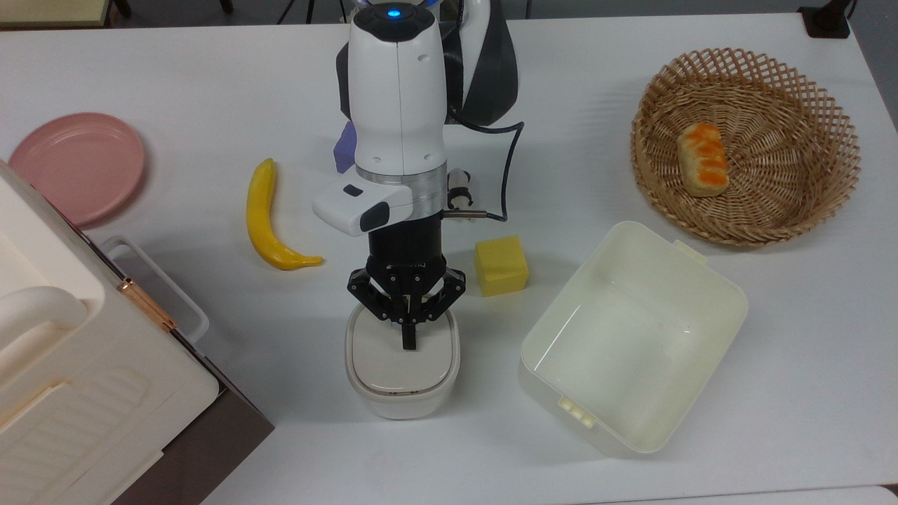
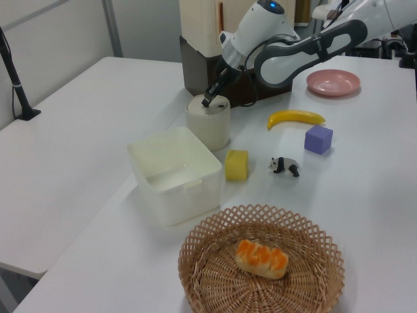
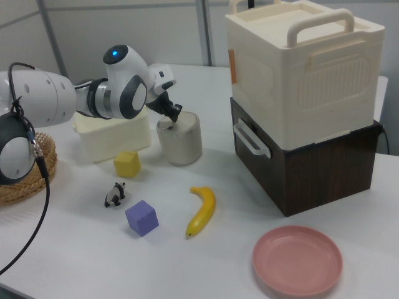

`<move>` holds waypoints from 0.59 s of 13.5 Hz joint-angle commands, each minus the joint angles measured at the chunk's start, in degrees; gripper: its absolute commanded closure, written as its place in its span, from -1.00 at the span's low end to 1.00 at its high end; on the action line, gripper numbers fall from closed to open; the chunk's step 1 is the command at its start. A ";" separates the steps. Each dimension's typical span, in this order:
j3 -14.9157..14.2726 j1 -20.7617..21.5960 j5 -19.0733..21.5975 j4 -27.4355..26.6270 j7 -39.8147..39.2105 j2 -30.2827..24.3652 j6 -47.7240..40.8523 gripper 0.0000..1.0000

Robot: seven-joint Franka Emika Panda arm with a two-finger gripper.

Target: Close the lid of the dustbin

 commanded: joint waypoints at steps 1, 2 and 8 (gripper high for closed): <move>-0.38 0.54 -0.01 -2.10 -0.03 -0.56 -1.18 1.00; -0.38 0.36 0.34 -2.01 0.06 -2.13 -1.18 1.00; -0.56 0.10 0.52 -2.18 -0.55 -12.33 -25.46 0.82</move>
